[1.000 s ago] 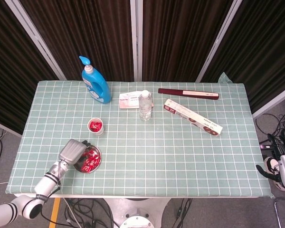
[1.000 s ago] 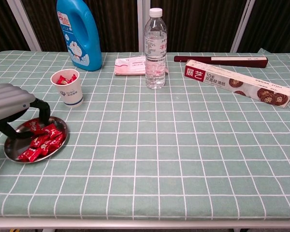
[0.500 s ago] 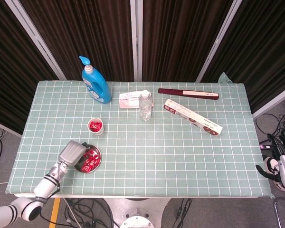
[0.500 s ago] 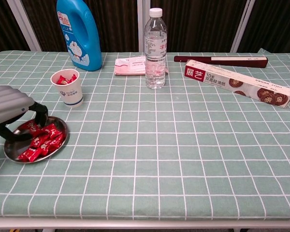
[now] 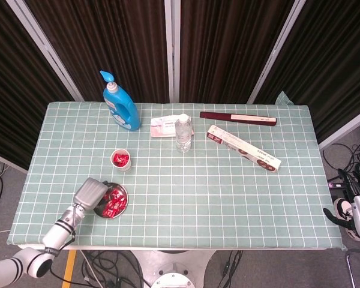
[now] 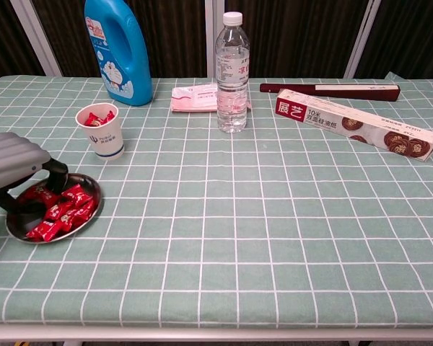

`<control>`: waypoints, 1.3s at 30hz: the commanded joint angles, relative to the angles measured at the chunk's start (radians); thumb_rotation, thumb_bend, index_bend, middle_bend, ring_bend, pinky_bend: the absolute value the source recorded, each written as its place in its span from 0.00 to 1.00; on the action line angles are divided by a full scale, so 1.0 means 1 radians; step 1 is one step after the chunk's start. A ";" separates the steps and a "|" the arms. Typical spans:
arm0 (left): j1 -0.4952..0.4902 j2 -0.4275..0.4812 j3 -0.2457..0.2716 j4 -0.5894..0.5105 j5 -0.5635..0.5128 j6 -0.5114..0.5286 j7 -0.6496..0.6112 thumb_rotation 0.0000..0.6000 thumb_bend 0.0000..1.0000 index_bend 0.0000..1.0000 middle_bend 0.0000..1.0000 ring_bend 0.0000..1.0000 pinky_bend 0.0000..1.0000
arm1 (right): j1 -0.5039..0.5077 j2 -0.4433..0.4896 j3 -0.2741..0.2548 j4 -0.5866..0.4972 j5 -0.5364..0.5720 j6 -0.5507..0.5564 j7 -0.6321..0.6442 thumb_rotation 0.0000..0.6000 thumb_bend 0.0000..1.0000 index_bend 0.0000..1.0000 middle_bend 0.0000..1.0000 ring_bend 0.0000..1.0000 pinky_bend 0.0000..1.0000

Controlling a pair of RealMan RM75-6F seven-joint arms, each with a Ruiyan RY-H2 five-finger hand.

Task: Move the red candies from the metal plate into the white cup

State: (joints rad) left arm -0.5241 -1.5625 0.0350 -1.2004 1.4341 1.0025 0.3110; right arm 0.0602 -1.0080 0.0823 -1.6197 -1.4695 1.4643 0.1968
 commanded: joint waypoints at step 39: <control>-0.254 0.032 -0.234 -0.032 -0.219 -0.172 0.000 1.00 0.37 0.51 0.55 0.82 1.00 | -0.008 -0.010 0.003 0.046 0.027 -0.012 0.040 1.00 0.11 0.03 0.14 0.01 0.33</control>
State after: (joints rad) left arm -0.7799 -1.5296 -0.2030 -1.2314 1.2207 0.8297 0.3066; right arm 0.0519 -1.0179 0.0849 -1.5739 -1.4431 1.4533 0.2372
